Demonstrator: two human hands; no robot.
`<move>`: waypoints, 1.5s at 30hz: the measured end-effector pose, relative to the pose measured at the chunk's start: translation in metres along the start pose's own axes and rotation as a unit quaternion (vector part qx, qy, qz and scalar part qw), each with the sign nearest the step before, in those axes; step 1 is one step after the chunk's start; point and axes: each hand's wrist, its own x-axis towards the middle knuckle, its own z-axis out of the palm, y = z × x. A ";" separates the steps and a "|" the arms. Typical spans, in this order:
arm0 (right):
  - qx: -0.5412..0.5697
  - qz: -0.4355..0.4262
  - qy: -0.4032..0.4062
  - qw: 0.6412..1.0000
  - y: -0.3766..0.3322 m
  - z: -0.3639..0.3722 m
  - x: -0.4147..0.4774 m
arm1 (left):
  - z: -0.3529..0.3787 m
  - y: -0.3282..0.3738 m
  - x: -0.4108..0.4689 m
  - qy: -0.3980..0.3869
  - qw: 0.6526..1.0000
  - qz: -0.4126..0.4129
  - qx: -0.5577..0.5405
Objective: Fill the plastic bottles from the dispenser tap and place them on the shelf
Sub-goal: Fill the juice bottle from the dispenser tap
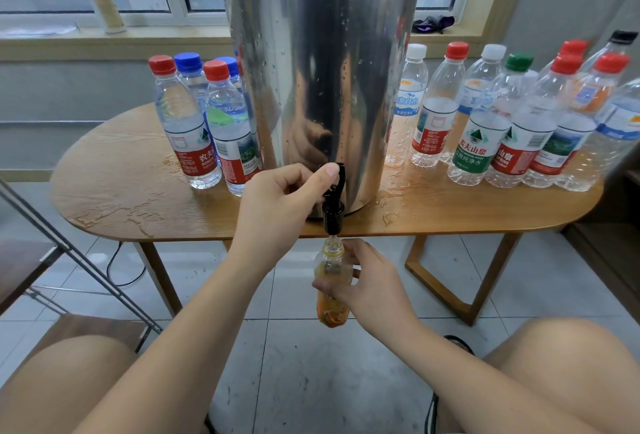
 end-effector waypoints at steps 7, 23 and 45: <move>0.000 -0.006 0.005 1.000 0.002 0.000 0.001 | 0.000 0.001 0.000 -0.002 1.000 -0.017 -0.010; -0.003 0.001 0.005 1.000 0.000 -0.002 0.001 | -0.007 -0.003 0.001 -0.027 0.999 -0.041 -0.021; -0.013 -0.006 0.005 1.000 0.000 -0.001 0.003 | -0.009 -0.003 -0.001 -0.017 0.999 -0.042 -0.023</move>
